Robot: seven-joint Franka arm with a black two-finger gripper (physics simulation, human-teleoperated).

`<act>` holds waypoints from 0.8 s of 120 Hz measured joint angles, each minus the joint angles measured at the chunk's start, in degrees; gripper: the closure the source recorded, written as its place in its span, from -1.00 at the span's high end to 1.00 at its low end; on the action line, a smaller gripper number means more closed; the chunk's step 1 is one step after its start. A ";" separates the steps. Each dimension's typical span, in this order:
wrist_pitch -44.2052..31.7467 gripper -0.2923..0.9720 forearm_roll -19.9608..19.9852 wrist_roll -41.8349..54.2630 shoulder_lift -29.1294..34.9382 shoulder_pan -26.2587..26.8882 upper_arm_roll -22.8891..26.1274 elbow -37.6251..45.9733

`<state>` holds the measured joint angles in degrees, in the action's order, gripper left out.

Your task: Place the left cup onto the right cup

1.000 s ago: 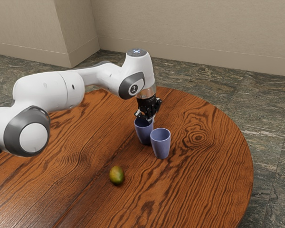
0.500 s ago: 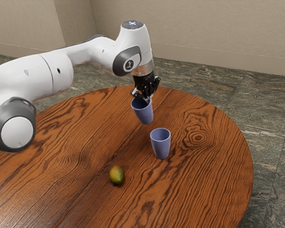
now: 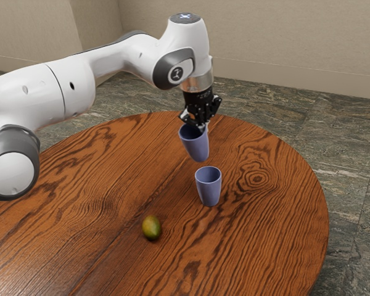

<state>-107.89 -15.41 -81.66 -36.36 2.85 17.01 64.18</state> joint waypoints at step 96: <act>3.56 -0.70 0.37 -0.20 -0.67 0.84 1.97 0.79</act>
<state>-104.32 -15.03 -81.86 -37.03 3.69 18.98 64.97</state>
